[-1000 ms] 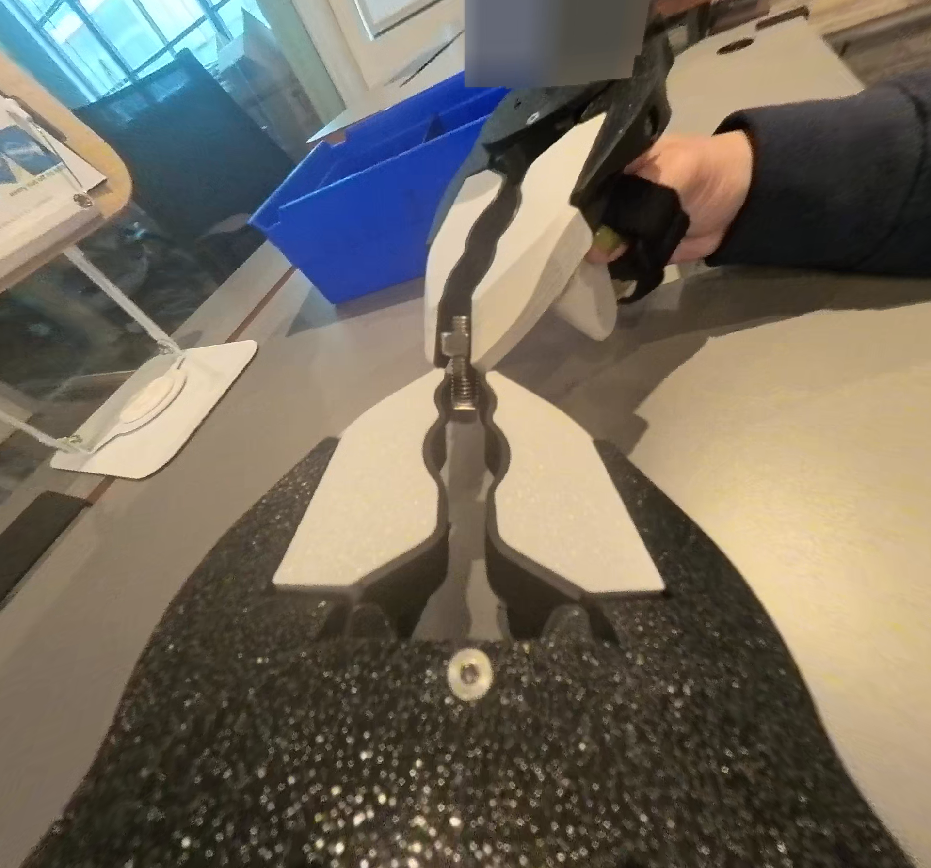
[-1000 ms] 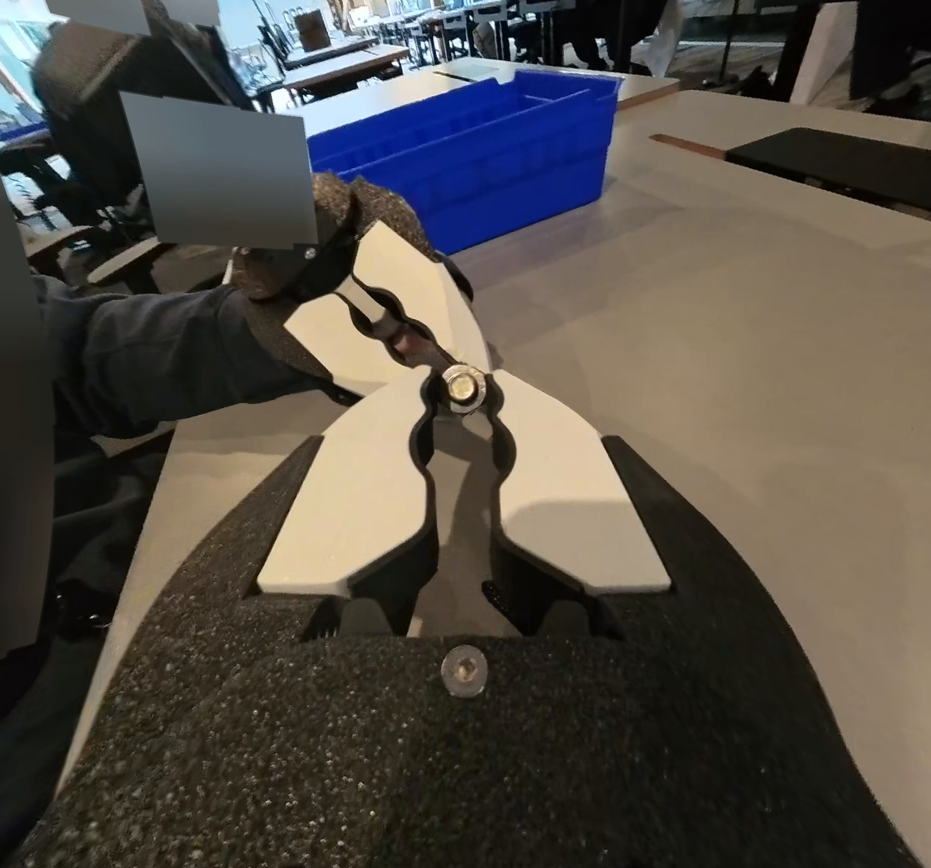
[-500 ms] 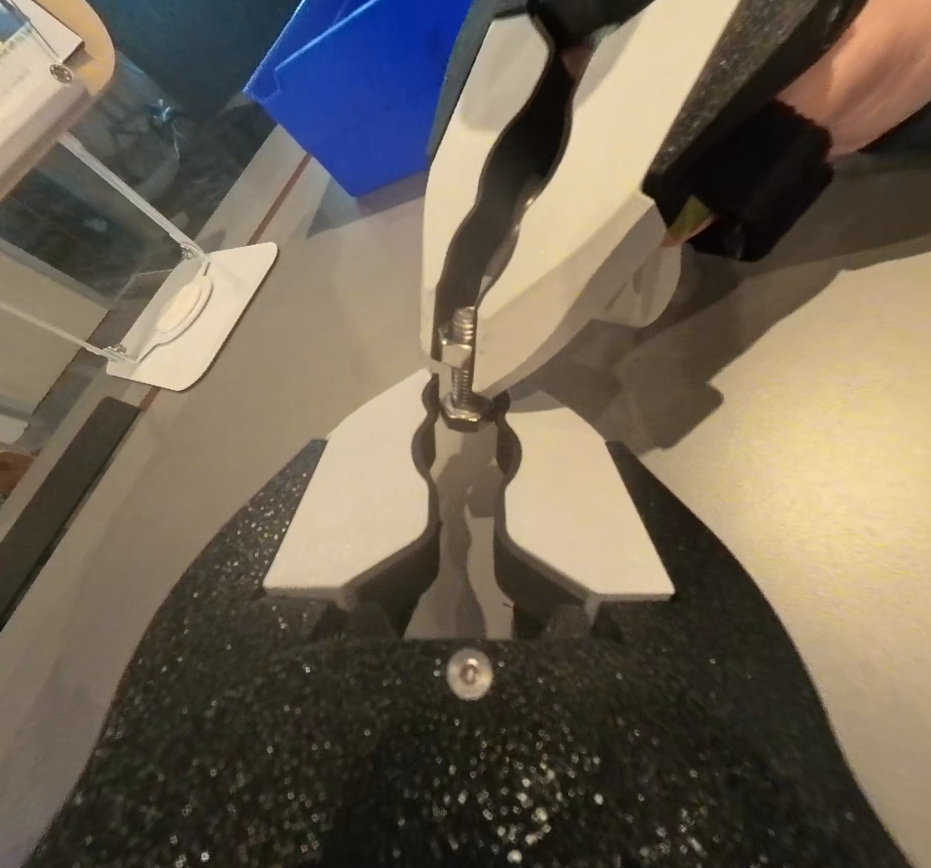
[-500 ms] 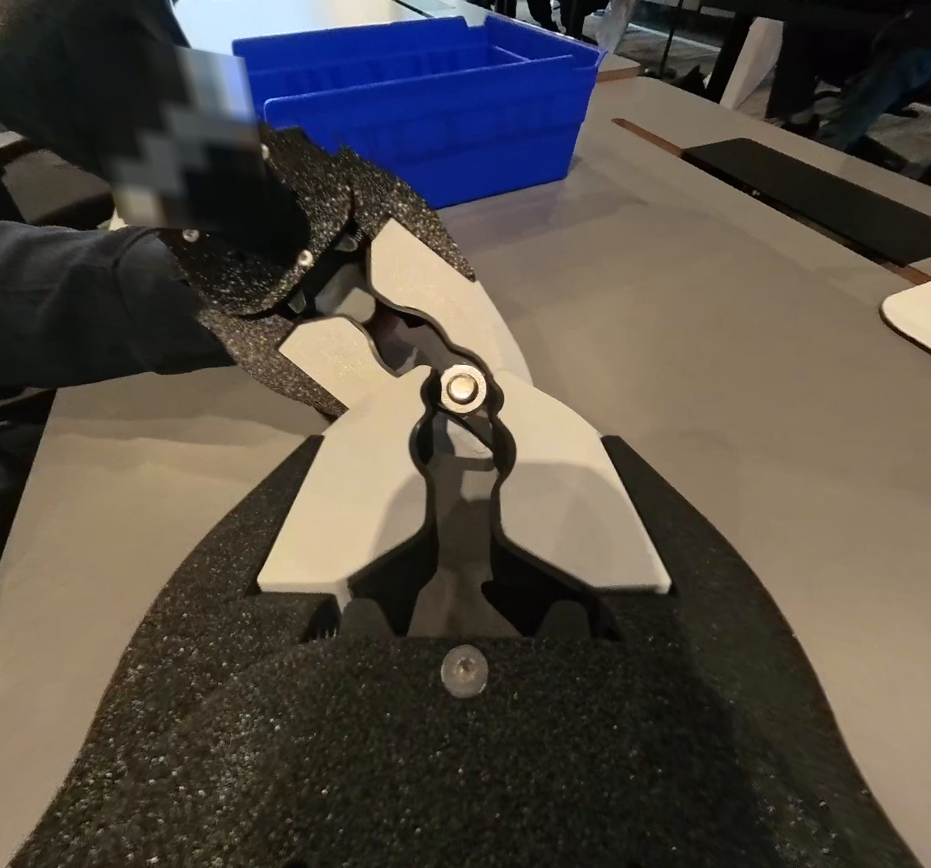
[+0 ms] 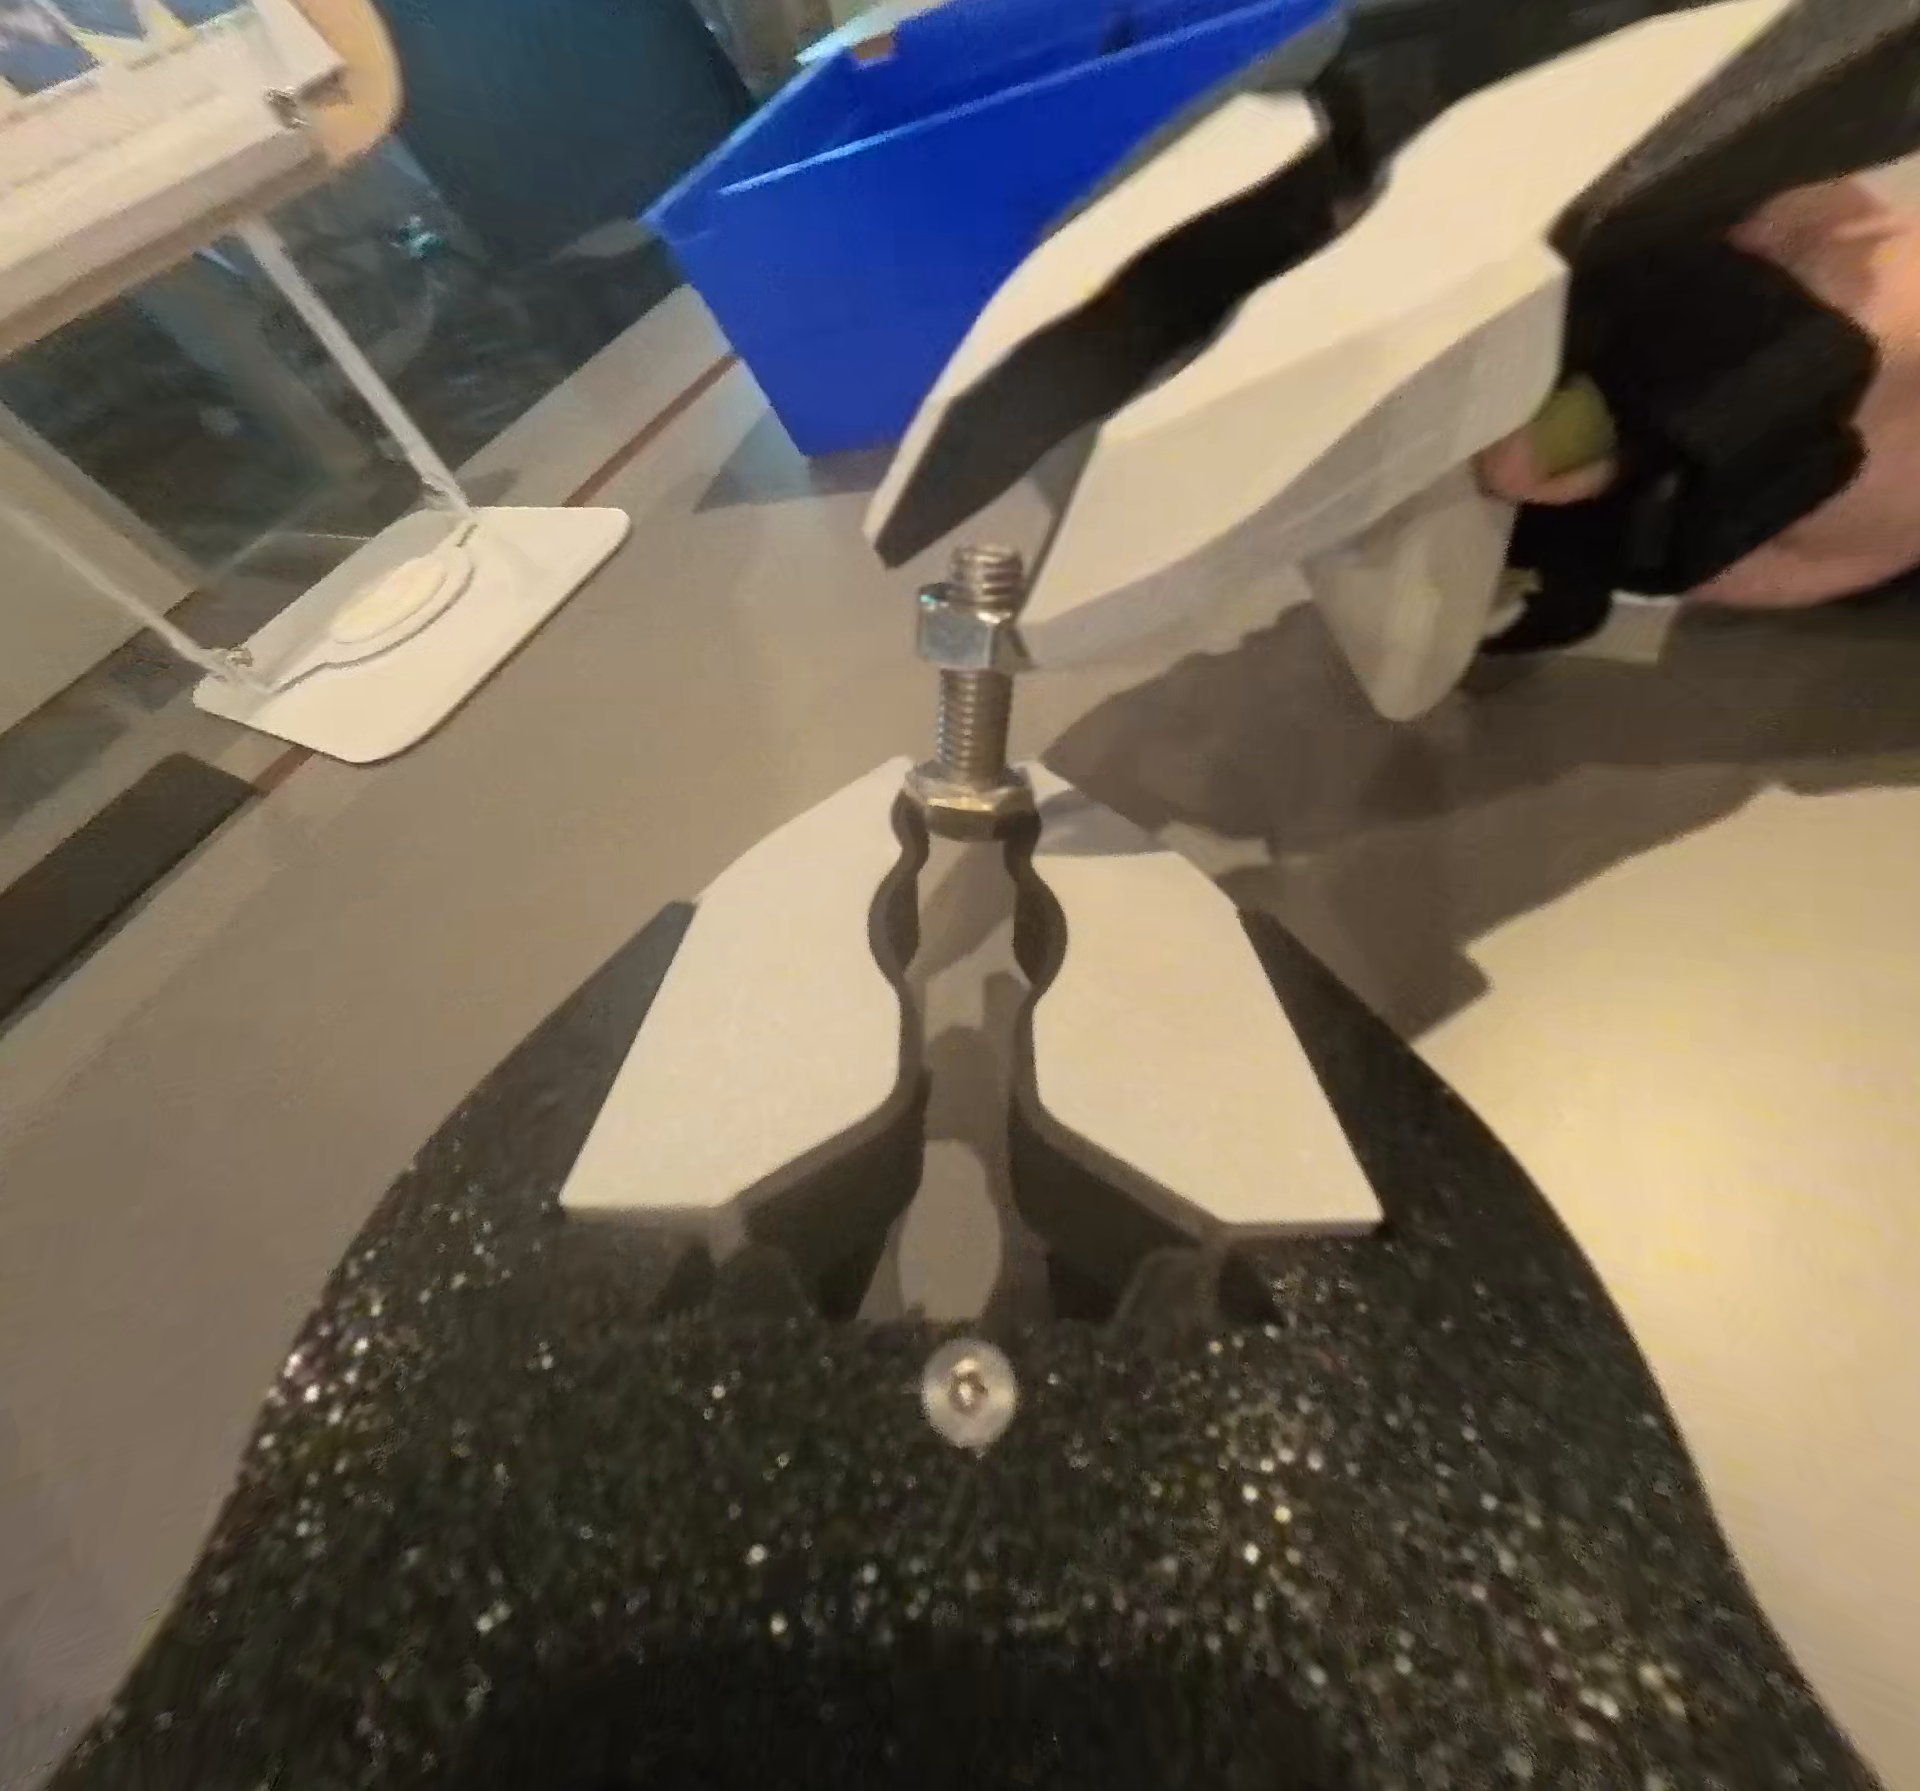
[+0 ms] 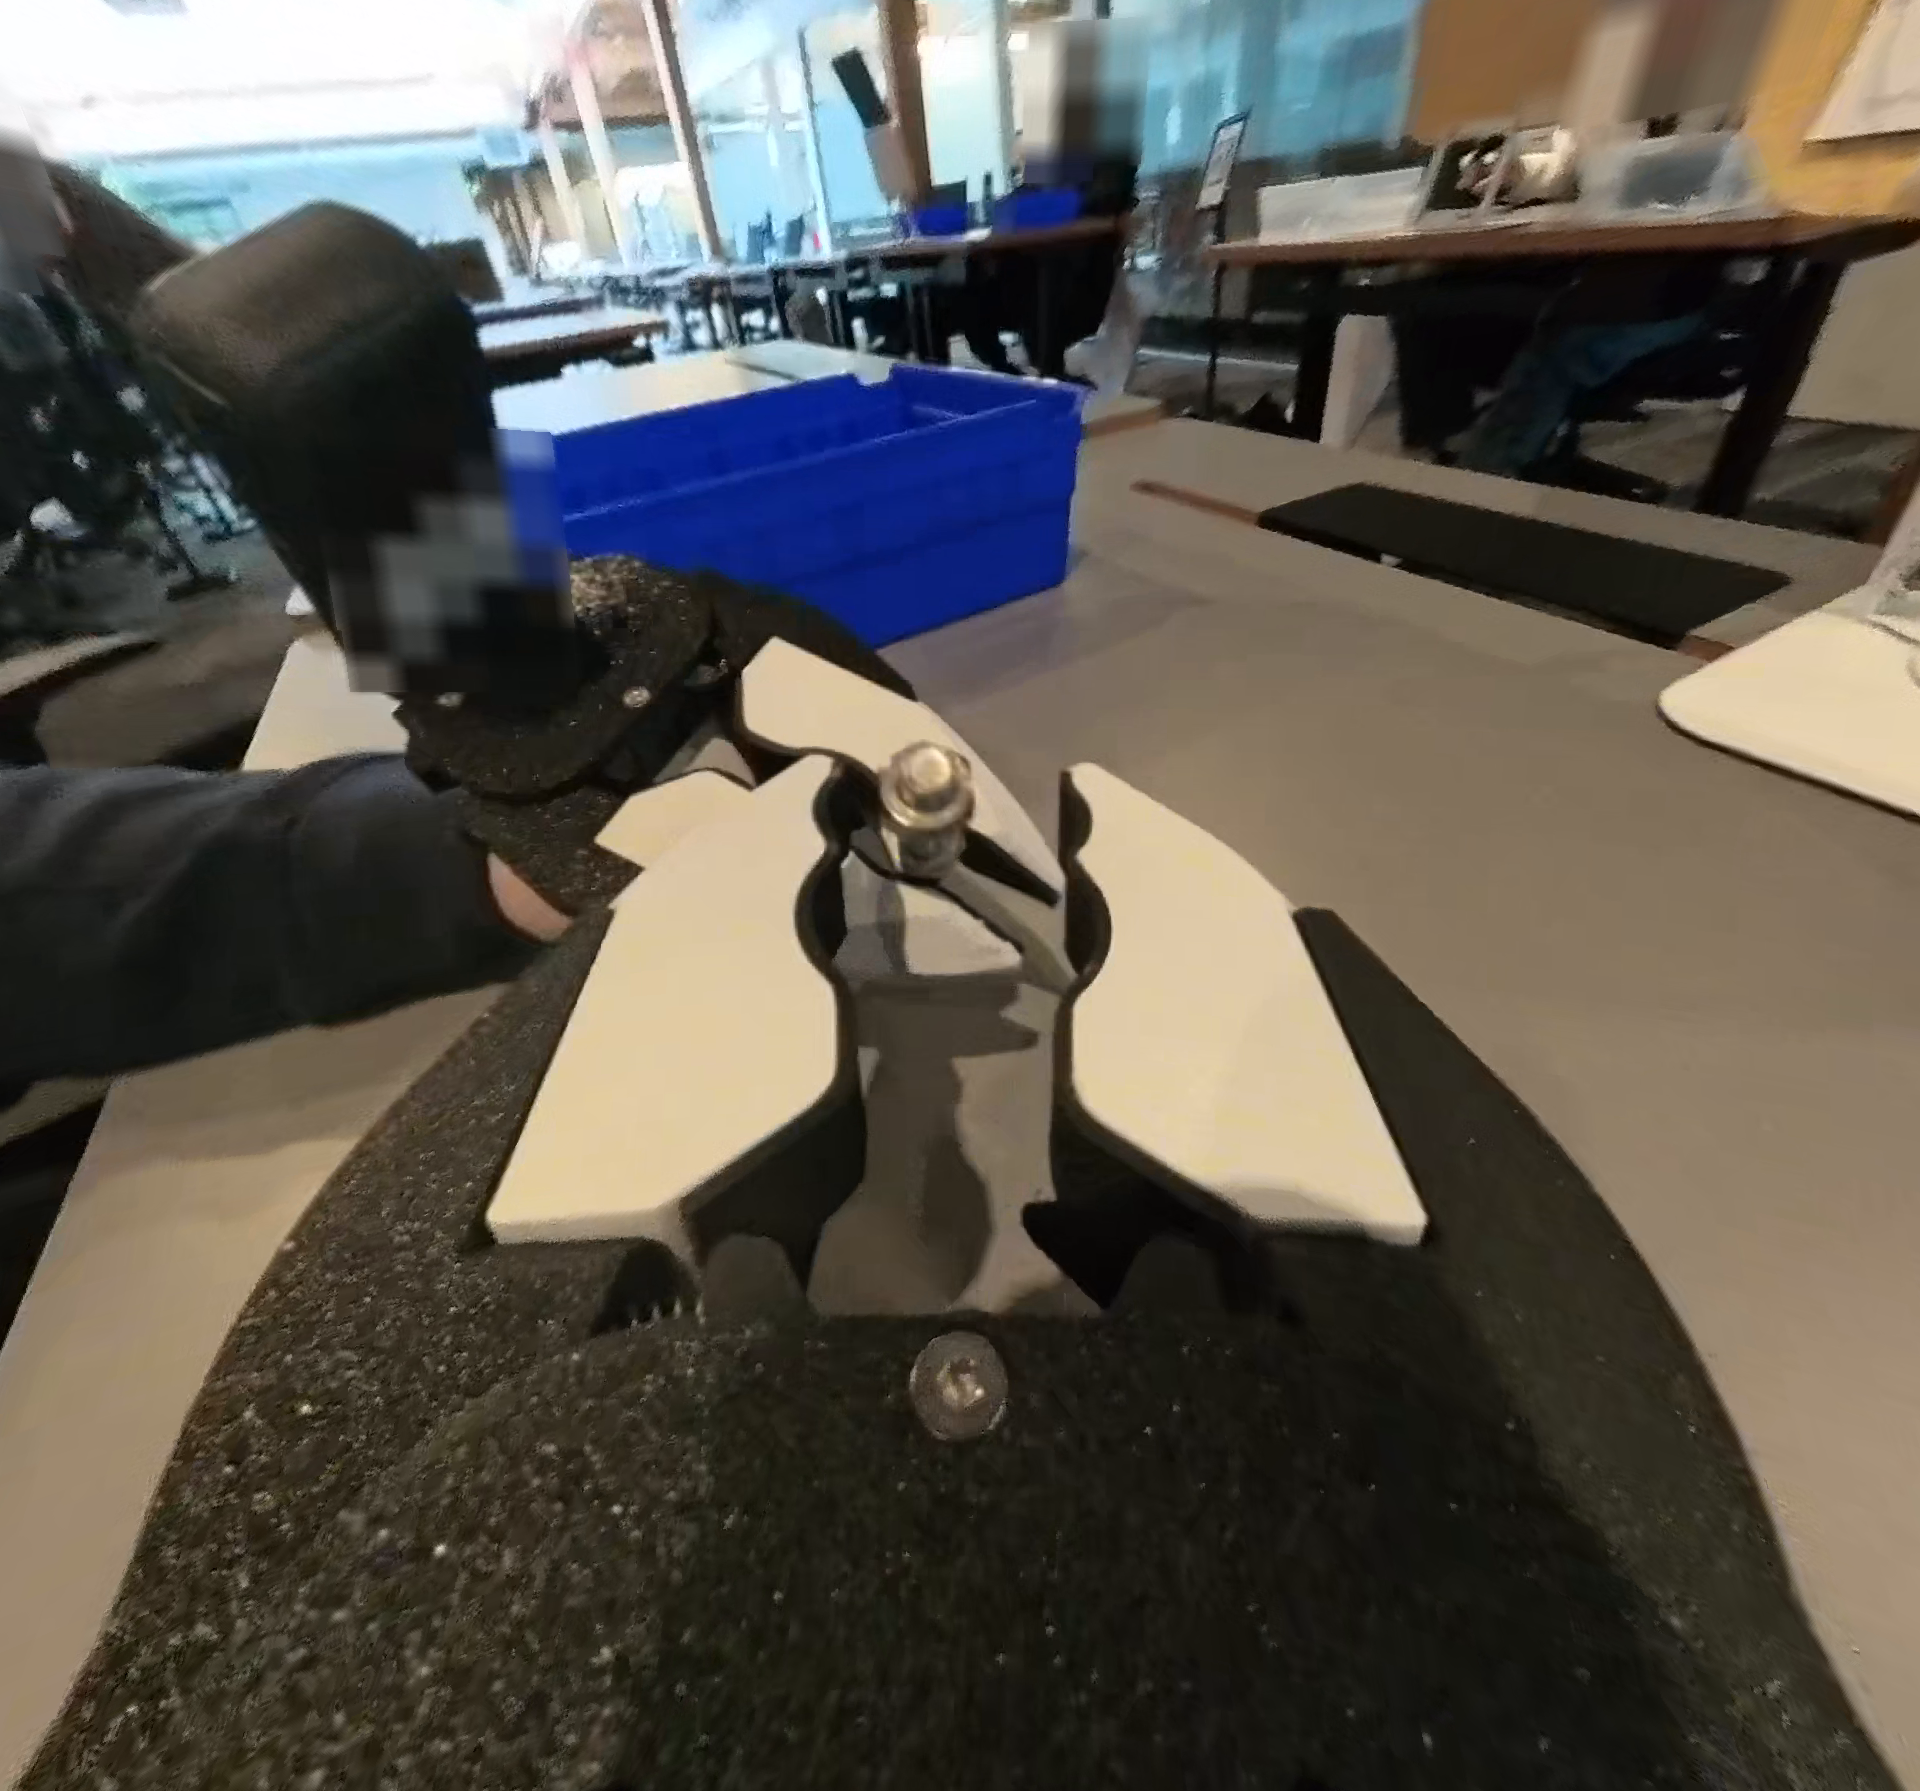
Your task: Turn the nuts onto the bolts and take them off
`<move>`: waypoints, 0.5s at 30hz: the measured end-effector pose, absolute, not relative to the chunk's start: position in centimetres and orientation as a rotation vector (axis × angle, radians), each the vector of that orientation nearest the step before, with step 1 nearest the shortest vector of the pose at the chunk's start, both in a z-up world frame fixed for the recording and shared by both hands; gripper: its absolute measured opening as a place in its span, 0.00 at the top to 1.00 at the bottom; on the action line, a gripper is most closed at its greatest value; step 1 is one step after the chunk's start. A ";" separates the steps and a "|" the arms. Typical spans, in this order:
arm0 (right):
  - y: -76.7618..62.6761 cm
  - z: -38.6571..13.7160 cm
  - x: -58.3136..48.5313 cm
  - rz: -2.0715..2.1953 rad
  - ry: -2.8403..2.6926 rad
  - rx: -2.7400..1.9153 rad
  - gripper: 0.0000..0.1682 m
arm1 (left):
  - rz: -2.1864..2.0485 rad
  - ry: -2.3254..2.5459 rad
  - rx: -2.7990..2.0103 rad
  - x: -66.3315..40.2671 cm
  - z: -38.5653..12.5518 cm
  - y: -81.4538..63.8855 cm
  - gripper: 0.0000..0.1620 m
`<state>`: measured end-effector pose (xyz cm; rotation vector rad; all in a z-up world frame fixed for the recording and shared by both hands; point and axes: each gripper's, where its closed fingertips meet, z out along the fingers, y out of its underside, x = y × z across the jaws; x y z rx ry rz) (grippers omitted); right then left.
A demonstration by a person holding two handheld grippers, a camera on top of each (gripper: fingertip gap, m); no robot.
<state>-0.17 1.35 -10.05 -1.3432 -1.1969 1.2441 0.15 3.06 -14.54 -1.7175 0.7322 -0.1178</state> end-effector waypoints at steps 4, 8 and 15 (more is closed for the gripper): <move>1.6 -10.6 -0.6 1.188 -1.174 -1.345 0.77 | -0.141 0.680 -1.672 -0.3 -13.6 3.0 0.92; 1.0 -10.0 -1.0 1.194 -1.150 -1.277 0.78 | -0.143 0.669 -1.678 -0.5 -13.6 3.1 0.92; 1.0 -9.8 -1.1 1.200 -1.123 -1.278 0.83 | -0.134 0.697 -1.740 -0.3 -14.6 3.3 0.92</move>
